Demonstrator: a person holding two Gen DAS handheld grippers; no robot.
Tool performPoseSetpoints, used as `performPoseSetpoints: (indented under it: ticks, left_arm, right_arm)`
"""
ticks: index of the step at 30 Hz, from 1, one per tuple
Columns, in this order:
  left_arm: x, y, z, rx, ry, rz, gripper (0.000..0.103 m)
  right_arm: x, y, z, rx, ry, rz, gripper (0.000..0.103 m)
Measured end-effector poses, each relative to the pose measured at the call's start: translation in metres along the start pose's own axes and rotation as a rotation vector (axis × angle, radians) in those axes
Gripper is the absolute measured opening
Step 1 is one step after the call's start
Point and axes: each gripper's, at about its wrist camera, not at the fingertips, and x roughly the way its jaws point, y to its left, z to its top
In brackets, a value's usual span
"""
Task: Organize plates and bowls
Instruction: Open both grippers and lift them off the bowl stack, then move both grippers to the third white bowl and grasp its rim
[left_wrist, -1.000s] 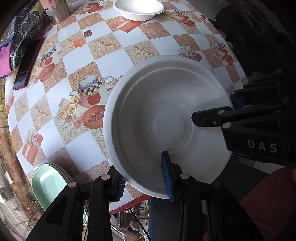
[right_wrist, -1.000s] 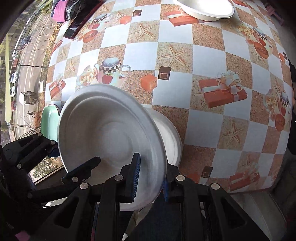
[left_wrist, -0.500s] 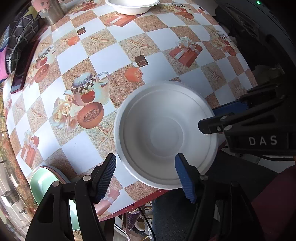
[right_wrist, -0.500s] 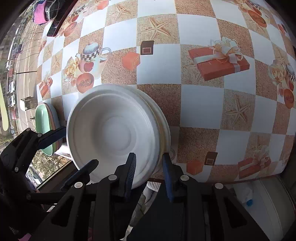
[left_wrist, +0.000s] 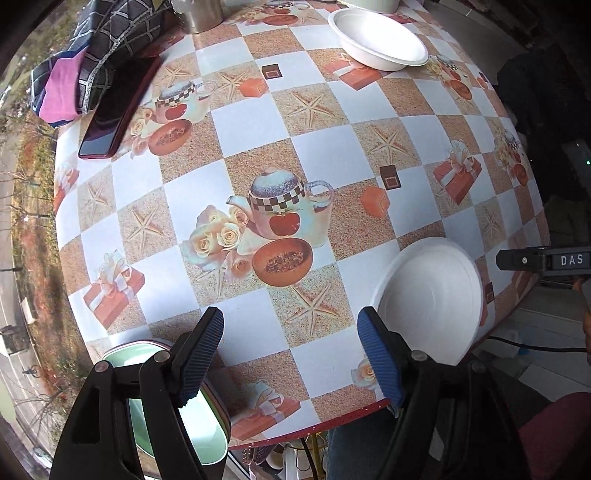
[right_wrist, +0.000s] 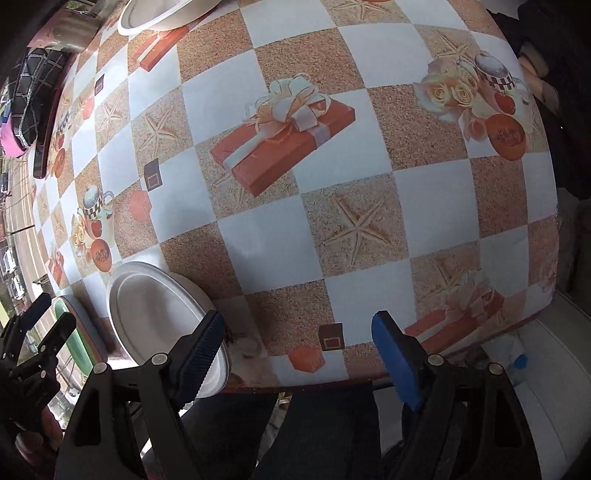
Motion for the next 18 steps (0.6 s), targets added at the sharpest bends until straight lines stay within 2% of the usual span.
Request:
performPoseSetpoints:
  ticks: [5,10,18]
  left_arm:
    - [-0.005,0.006,0.028,0.025,-0.050,0.062,0.078]
    - [-0.012,0.011,0.066,0.049,-0.088,0.093,0.078]
    - [-0.017,0.007,0.136,0.058,-0.145,0.122,0.078]
  right_arm:
    - [-0.006,-0.012,0.015,0.020,-0.012,0.014,0.083]
    - [-0.032,-0.018,0.043,-0.012,-0.084,-0.016,0.083]
    - [-0.075,-0.023,0.118,-0.049,-0.189,-0.043,0.083]
